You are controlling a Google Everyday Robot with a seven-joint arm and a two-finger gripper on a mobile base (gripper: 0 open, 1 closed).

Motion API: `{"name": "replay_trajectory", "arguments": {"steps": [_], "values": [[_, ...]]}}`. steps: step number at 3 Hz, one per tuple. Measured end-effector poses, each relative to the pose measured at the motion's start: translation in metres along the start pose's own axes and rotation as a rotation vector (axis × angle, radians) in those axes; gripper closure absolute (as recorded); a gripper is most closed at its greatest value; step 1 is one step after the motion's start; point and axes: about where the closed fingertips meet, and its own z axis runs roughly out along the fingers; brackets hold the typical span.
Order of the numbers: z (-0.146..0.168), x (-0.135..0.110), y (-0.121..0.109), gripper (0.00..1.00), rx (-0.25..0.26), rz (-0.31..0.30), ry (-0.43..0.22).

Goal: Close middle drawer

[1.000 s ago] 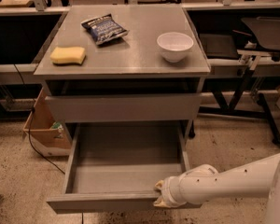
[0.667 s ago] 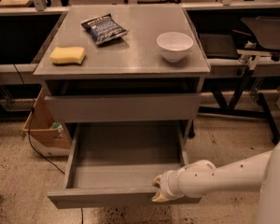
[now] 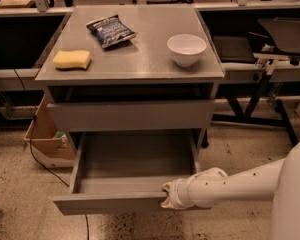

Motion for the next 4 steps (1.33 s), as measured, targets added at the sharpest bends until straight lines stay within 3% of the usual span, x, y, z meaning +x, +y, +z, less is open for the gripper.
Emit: {"name": "replay_trajectory", "arguments": {"steps": [3,4], "values": [[0.0000,0.0000,0.0000,0.30,0.000,0.000,0.000],[-0.0003,-0.0002,-0.0004,0.01,0.001,-0.001,0.000]]}}
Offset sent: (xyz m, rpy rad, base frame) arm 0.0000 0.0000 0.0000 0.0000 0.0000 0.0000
